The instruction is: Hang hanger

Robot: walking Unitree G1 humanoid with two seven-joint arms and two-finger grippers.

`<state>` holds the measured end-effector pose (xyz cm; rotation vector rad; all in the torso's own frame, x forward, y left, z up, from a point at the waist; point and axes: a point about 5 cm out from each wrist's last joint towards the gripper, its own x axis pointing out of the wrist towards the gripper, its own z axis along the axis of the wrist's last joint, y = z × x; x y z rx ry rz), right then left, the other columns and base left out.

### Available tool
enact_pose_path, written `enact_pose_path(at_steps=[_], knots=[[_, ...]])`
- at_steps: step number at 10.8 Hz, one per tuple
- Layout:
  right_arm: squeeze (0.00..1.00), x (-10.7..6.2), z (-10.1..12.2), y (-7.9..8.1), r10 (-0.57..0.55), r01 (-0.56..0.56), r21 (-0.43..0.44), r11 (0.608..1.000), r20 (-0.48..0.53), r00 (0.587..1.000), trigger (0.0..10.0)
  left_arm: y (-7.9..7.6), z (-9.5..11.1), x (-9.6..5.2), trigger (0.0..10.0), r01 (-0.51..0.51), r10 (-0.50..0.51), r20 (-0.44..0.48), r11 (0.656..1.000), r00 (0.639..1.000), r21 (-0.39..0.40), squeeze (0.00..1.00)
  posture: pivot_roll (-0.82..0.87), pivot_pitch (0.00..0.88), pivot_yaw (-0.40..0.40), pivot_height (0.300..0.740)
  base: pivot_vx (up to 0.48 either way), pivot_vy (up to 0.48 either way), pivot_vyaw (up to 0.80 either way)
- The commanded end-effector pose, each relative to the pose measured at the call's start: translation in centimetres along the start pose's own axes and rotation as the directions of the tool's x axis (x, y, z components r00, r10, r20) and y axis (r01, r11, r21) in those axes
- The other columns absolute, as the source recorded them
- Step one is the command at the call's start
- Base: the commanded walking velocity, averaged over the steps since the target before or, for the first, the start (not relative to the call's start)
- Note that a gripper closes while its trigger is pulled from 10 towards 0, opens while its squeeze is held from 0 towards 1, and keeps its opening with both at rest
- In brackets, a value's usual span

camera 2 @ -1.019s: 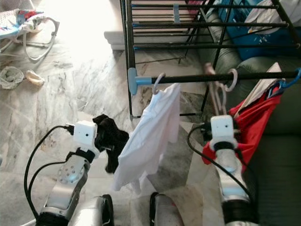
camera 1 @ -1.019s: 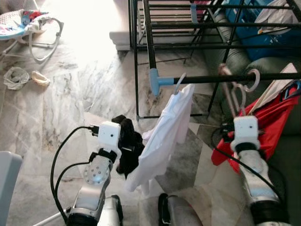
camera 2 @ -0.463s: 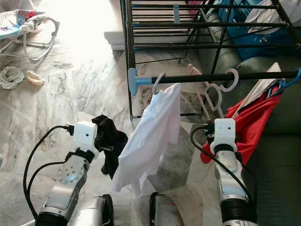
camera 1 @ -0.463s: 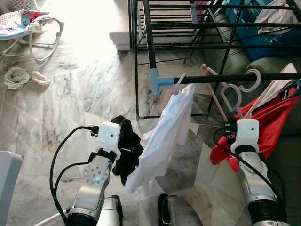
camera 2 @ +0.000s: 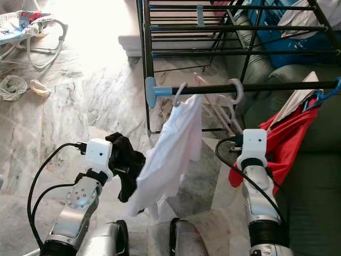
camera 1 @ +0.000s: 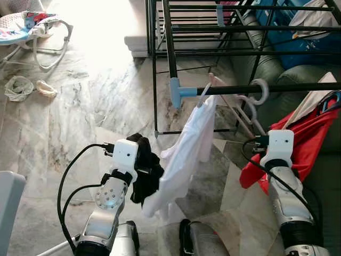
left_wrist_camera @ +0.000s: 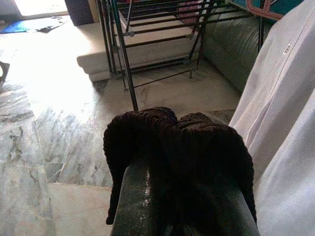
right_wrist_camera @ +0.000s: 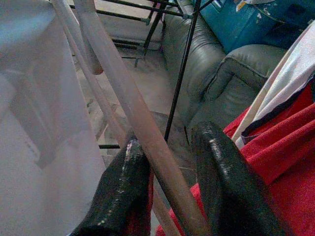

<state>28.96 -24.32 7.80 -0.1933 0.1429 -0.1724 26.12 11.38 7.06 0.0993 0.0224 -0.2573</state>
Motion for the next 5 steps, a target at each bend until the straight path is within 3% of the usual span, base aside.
enact_pose_path(at_steps=[1, 2, 3, 5], knots=[[0.0, 0.11, 0.14, -0.6, -0.005, 0.005, -0.002, 1.0, 0.0, 1.0, 0.2, -0.19, -0.27, -0.01, 10.0, 0.009, -0.008, -0.016, 1.0, 1.0, 0.009, 0.0, 0.0, 0.179, -0.037, 0.74, 0.0, 0.0, 0.0], [0.0, 0.14, 0.18, -0.61, 0.0, 0.0, -0.004, 1.0, 0.001, 1.0, 4.7, -0.2, -0.3, 0.0, 10.0, 0.011, -0.011, -0.018, 1.0, 1.0, 0.011, 0.0, 0.0, 0.179, -0.037, 0.74, 0.0, 0.0, 0.0], [1.0, 0.07, 0.14, -0.45, 0.02, -0.02, 0.006, 1.0, -0.002, 1.0, 10.0, -0.19, -0.31, 0.01, 10.0, 0.012, -0.011, -0.021, 1.0, 1.0, 0.013, 0.0, -0.01, 0.179, -0.036, 0.74, 0.0, 0.0, 0.0], [1.0, -0.14, -0.09, -0.16, 0.045, -0.045, -0.013, 0.999, -0.013, 0.999, 10.0, -0.24, -0.39, -0.05, 10.0, 0.012, -0.012, -0.026, 1.0, 1.0, 0.015, 0.0, -0.01, 0.181, -0.036, 0.74, 0.0, 0.0, 0.0]])
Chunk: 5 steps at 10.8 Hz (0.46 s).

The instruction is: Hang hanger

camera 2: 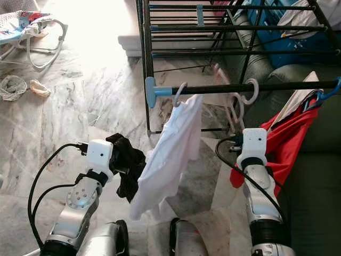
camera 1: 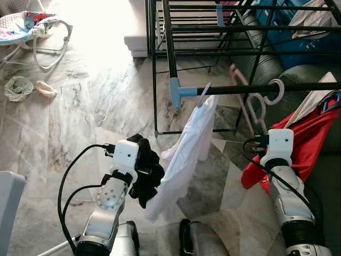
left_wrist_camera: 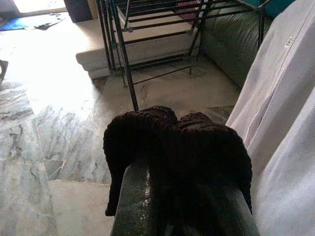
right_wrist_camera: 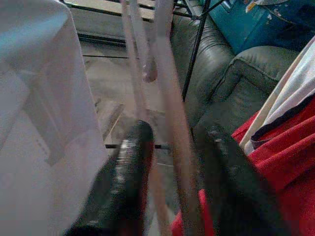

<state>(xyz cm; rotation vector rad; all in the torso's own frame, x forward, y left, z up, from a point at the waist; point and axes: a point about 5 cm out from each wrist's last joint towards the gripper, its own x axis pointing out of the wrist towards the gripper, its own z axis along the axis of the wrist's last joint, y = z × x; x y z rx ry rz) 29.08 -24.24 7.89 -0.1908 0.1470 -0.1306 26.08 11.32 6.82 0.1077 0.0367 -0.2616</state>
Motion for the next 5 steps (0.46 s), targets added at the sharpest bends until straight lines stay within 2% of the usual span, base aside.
enact_pose_path(at_steps=[1, 2, 3, 5], knots=[[1.0, -0.1, -0.1, -0.4, 0.009, -0.009, -0.029, 1.0, -0.013, 1.0, 10.0, -0.2, -0.2, 0.0, 10.0, 0.008, -0.008, -0.012, 1.0, 1.0, 0.009, 0.0, -0.01, 0.181, -0.036, 0.74, 0.0, 0.0, 0.0], [0.59, 0.1, 0.1, -0.5, 0.008, -0.009, -0.03, 1.0, -0.013, 1.0, 10.0, -0.2, -0.2, 0.0, 10.0, 0.008, -0.008, -0.013, 1.0, 1.0, 0.009, 0.0, -0.01, 0.183, -0.037, 0.74, 0.0, 0.0, 0.0], [0.0, 0.5, 0.4, -0.6, 0.021, -0.021, -0.023, 1.0, -0.014, 1.0, 10.0, -0.2, -0.3, -0.1, 10.0, 0.007, -0.007, -0.016, 1.0, 1.0, 0.009, 0.0, -0.01, 0.183, -0.037, 0.74, 0.0, 0.0, 0.0], [0.0, 0.9, 1.3, -0.7, 0.05, -0.05, -0.009, 0.999, -0.003, 0.999, 10.0, -0.1, -0.4, -0.2, 10.0, 0.006, -0.006, -0.022, 1.0, 1.0, 0.012, 0.0, -0.01, 0.184, -0.036, 0.74, 0.0, 0.0, 0.0]])
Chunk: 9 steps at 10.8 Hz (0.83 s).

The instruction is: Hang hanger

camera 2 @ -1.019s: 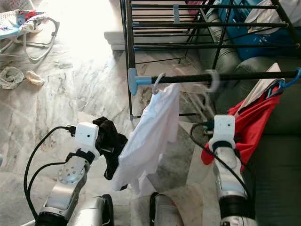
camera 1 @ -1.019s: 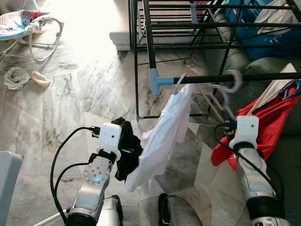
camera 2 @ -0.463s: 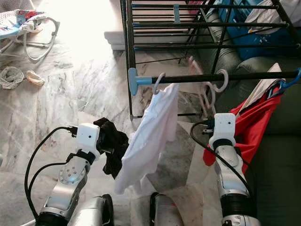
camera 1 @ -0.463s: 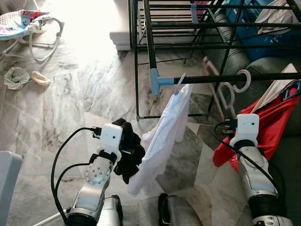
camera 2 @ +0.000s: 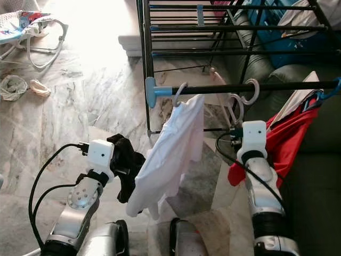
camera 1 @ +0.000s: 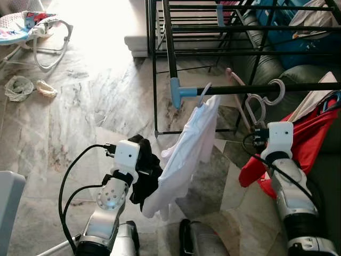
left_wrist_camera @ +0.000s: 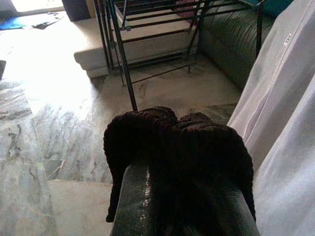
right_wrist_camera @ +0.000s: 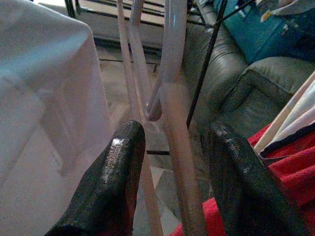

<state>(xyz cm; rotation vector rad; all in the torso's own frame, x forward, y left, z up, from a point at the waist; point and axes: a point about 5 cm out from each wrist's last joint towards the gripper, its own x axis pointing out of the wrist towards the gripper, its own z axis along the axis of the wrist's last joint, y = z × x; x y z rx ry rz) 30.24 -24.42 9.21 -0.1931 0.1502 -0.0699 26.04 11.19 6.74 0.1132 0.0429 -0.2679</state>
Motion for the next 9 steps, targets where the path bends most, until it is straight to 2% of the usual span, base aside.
enact_pose_path(at_steps=[1, 2, 3, 6, 9], knots=[[0.0, -0.1, 0.2, -0.7, 0.009, -0.009, -0.002, 1.0, -0.02, 1.0, 10.0, 0.0, -0.3, -0.2, 10.0, 0.0, 0.0, -0.019, 1.0, 1.0, 0.01, 0.0, -0.01, 0.184, -0.036, 0.74, 0.0, 0.0, 0.0], [0.0, -0.5, 0.2, -0.8, 0.05, -0.05, 0.001, 0.999, -0.043, 0.998, 9.4, 0.1, -0.5, -0.2, 10.0, -0.004, 0.005, -0.035, 1.0, 0.999, 0.019, 0.0, 0.0, 0.187, -0.038, 0.74, 0.0, 0.0, 0.0], [0.0, -0.7, 0.4, -1.0, 0.069, -0.068, 0.021, 0.997, -0.05, 0.996, 0.3, 0.1, -0.6, -0.2, 10.0, -0.005, 0.006, -0.039, 1.0, 0.999, 0.019, 0.0, -0.01, 0.189, -0.038, 0.74, 0.0, 0.0, 0.0], [0.0, -0.6, 1.8, -2.1, 0.097, -0.096, 0.017, 0.995, -0.07, 0.993, 0.0, -0.1, -0.9, -0.3, 10.0, 0.013, -0.012, -0.062, 1.0, 0.998, 0.025, 0.0, -0.01, 0.188, -0.034, 0.74, 0.0, 0.0, 0.0], [0.0, -0.6, 2.0, -2.7, 0.12, -0.121, 0.0, 0.993, -0.114, 0.986, 0.0, -0.1, -1.1, -0.3, 10.0, 0.014, -0.011, -0.079, 0.999, 0.997, 0.033, 0.0, -0.01, 0.189, -0.035, 0.74, 0.0, 0.0, 0.0]])
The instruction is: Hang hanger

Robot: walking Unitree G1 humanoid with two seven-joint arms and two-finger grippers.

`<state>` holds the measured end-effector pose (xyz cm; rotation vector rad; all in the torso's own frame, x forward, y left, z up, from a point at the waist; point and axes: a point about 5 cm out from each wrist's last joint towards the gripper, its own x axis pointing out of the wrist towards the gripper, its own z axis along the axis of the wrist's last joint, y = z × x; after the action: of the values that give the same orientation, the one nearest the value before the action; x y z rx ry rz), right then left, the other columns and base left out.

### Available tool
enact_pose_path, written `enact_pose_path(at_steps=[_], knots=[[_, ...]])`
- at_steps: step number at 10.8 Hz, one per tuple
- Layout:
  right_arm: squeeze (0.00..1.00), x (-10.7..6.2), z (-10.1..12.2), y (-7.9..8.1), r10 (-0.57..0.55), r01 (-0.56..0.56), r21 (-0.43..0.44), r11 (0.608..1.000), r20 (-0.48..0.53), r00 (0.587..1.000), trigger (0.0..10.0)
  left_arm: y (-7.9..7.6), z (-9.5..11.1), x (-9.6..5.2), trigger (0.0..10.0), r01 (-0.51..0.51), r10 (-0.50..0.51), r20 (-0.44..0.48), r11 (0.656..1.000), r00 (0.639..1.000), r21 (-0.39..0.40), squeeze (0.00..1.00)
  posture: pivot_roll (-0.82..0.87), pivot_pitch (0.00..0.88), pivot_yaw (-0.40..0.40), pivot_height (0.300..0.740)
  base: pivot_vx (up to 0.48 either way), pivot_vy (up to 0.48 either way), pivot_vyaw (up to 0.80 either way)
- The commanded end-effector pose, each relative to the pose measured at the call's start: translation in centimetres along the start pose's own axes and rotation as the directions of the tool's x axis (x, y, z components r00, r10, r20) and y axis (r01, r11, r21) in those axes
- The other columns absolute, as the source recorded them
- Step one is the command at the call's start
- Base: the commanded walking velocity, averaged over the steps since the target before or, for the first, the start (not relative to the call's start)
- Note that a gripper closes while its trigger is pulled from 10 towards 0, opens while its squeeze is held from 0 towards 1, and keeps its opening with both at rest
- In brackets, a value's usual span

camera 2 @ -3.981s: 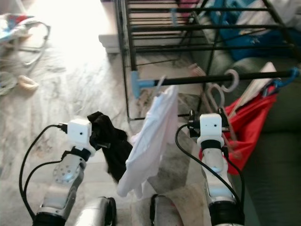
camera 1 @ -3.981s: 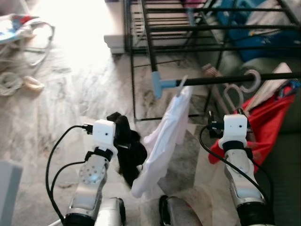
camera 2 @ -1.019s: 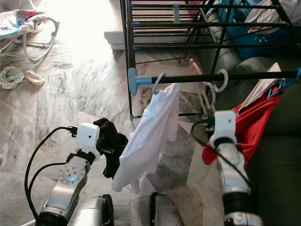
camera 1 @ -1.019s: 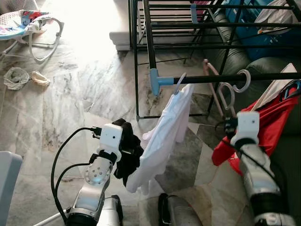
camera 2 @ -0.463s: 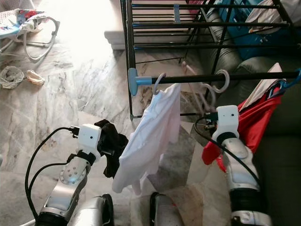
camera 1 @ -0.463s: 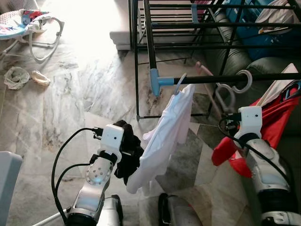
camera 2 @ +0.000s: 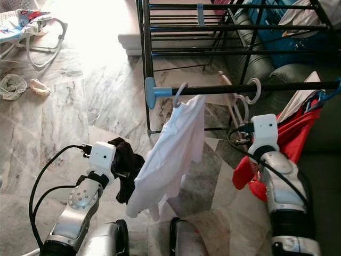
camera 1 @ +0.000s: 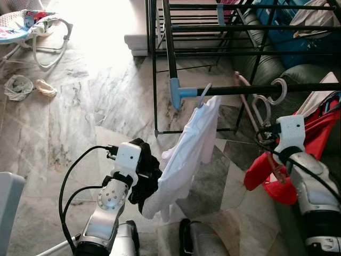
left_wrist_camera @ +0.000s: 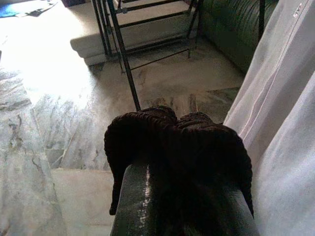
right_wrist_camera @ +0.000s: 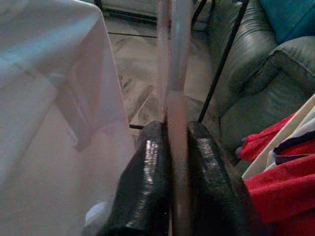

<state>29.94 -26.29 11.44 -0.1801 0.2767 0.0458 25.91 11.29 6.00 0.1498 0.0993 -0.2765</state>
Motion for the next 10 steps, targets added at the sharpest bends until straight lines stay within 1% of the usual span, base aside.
enact_pose_path(at_steps=[1, 2, 4, 5, 6, 7, 8, 10], knots=[[0.0, -0.19, 0.01, -0.27, 0.002, -0.002, -0.005, 1.0, -0.01, 1.0, 0.0, -0.12, -0.44, -0.21, 10.0, 0.003, -0.003, -0.026, 1.0, 1.0, 0.007, 0.0, -0.01, 0.189, -0.035, 0.74, 0.0, 0.0, 0.0], [0.0, -0.21, 0.01, -0.08, 0.014, -0.014, -0.002, 1.0, -0.013, 1.0, 0.0, -0.14, -0.51, -0.22, 10.0, 0.006, -0.005, -0.032, 1.0, 0.999, 0.01, 0.0, -0.01, 0.189, -0.034, 0.74, 0.0, 0.0, 0.0], [0.0, -0.19, 0.23, -0.41, -0.006, 0.006, 0.009, 1.0, -0.013, 1.0, 0.0, -0.15, -0.65, -0.26, 10.0, 0.013, -0.012, -0.042, 1.0, 0.999, 0.015, 0.0, -0.01, 0.189, -0.032, 0.74, 0.0, 0.0, 0.0], [0.0, -0.22, 0.16, -0.39, 0.007, -0.007, 0.009, 1.0, -0.023, 1.0, 0.0, -0.15, -0.67, -0.25, 10.0, 0.015, -0.014, -0.045, 1.0, 0.999, 0.016, 0.0, -0.01, 0.189, -0.032, 0.74, 0.0, 0.0, 0.0], [0.0, -0.35, 0.25, -0.21, 0.018, -0.018, 0.015, 1.0, -0.003, 1.0, 0.0, -0.23, -0.69, -0.25, 10.0, 0.019, -0.018, -0.046, 1.0, 0.999, 0.016, 0.0, -0.01, 0.188, -0.033, 0.74, 0.0, 0.0, 0.0], [0.0, -0.53, -0.12, -0.39, 0.006, -0.007, -0.013, 1.0, -0.027, 1.0, 8.7, -0.25, -0.74, -0.26, 10.0, 0.019, -0.018, -0.052, 1.0, 0.998, 0.016, 0.0, -0.01, 0.188, -0.033, 0.74, 0.0, 0.0, 0.0], [1.0, -0.76, -0.63, -0.47, 0.027, -0.027, 0.001, 1.0, -0.06, 0.998, 10.0, -0.28, -0.75, -0.26, 10.0, 0.021, -0.02, -0.055, 1.0, 0.998, 0.016, 0.0, -0.01, 0.19, -0.032, 0.74, 0.0, 0.0, 0.0], [1.0, -1.0, -0.21, -0.74, 0.064, -0.064, 0.003, 0.998, -0.086, 0.994, 10.0, -0.33, -0.84, -0.26, 10.0, 0.027, -0.026, -0.064, 0.999, 0.998, 0.018, 0.0, -0.01, 0.191, -0.033, 0.74, 0.0, 0.0, 0.0]])
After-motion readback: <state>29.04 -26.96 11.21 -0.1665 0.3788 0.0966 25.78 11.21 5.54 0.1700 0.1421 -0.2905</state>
